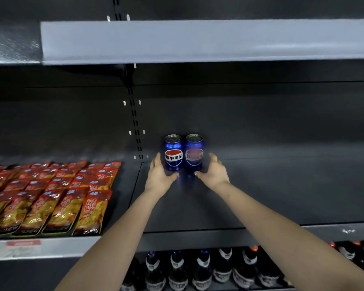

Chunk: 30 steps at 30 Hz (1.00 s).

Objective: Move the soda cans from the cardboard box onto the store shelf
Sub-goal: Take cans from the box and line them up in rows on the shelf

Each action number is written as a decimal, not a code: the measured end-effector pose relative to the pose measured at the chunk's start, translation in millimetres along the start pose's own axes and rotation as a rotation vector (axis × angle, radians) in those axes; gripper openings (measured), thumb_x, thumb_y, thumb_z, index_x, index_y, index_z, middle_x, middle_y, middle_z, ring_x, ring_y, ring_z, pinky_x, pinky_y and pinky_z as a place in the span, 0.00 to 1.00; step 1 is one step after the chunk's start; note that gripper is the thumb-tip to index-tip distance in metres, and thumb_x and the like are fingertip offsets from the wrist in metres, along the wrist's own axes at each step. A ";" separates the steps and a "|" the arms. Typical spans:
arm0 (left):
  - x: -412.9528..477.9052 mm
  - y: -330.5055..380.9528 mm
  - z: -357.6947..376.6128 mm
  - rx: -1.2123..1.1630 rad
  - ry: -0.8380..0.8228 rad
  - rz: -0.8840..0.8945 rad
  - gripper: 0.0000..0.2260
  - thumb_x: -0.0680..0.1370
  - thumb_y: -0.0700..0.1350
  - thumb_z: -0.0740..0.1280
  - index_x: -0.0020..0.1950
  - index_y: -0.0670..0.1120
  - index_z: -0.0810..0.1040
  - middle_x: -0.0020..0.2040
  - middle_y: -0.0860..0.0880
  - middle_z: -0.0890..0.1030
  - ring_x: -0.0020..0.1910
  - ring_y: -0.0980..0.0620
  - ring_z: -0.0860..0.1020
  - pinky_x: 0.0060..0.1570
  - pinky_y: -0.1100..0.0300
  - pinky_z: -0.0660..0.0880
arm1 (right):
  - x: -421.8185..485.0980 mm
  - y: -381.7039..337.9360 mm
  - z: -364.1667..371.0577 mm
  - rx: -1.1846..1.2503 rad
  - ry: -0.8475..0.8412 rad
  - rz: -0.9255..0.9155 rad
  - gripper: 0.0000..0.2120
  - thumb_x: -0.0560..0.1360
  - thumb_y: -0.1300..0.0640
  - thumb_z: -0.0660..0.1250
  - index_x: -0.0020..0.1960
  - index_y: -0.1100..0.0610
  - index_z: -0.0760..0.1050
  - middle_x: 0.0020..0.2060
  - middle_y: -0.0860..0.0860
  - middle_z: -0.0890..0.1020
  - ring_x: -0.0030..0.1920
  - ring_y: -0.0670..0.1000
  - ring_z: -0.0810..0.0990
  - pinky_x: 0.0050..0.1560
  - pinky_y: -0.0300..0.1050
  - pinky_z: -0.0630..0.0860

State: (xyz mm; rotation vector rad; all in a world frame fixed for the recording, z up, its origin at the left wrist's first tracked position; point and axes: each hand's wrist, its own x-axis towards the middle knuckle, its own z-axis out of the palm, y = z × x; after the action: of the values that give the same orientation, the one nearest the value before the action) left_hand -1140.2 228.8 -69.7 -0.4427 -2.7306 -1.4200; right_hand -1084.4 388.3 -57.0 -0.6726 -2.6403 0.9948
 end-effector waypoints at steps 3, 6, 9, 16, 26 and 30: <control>-25.1 14.7 -5.3 -0.024 0.079 0.087 0.38 0.73 0.43 0.73 0.77 0.45 0.55 0.75 0.47 0.61 0.73 0.49 0.63 0.64 0.62 0.61 | -23.2 7.3 -12.8 0.031 -0.002 -0.079 0.39 0.72 0.52 0.71 0.76 0.56 0.54 0.71 0.57 0.66 0.72 0.57 0.65 0.71 0.54 0.64; -59.4 41.7 -0.8 -0.138 0.130 0.190 0.31 0.72 0.40 0.73 0.73 0.46 0.64 0.70 0.46 0.69 0.66 0.49 0.71 0.60 0.63 0.68 | -55.9 18.9 -37.1 0.080 0.000 -0.181 0.36 0.73 0.52 0.69 0.76 0.52 0.56 0.71 0.56 0.67 0.71 0.57 0.65 0.69 0.50 0.67; -105.3 74.1 14.8 -0.304 0.128 0.255 0.24 0.73 0.37 0.71 0.67 0.44 0.69 0.63 0.50 0.74 0.56 0.53 0.77 0.52 0.63 0.74 | -92.0 40.2 -66.9 0.118 0.087 -0.257 0.31 0.73 0.52 0.67 0.73 0.48 0.61 0.67 0.54 0.72 0.66 0.55 0.71 0.61 0.49 0.73; -235.4 68.3 107.3 -0.370 0.062 0.207 0.15 0.75 0.36 0.69 0.58 0.47 0.70 0.56 0.51 0.77 0.47 0.60 0.79 0.48 0.68 0.75 | -180.5 149.9 -101.9 0.098 0.106 -0.393 0.19 0.73 0.52 0.68 0.63 0.51 0.73 0.50 0.48 0.81 0.47 0.52 0.80 0.49 0.48 0.77; -359.8 -60.0 223.1 -0.047 -0.345 -0.205 0.21 0.76 0.42 0.69 0.68 0.46 0.71 0.64 0.49 0.76 0.60 0.50 0.77 0.58 0.66 0.68 | -259.0 338.0 -20.5 -0.103 -0.578 -0.126 0.26 0.76 0.58 0.66 0.72 0.48 0.65 0.63 0.56 0.75 0.57 0.57 0.79 0.56 0.40 0.70; -395.2 -115.1 271.9 0.094 -0.477 -0.282 0.22 0.74 0.45 0.70 0.68 0.47 0.72 0.63 0.46 0.77 0.61 0.46 0.75 0.60 0.58 0.69 | -285.2 404.4 32.8 -0.096 -0.568 0.001 0.28 0.74 0.61 0.67 0.72 0.50 0.66 0.67 0.57 0.70 0.61 0.59 0.75 0.61 0.40 0.67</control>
State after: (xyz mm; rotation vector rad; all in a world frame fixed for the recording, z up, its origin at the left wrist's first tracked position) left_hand -764.1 292.6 -382.5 -0.4556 -3.3406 -1.3797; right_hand -714.8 495.6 -369.7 -0.4571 -3.1875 1.2123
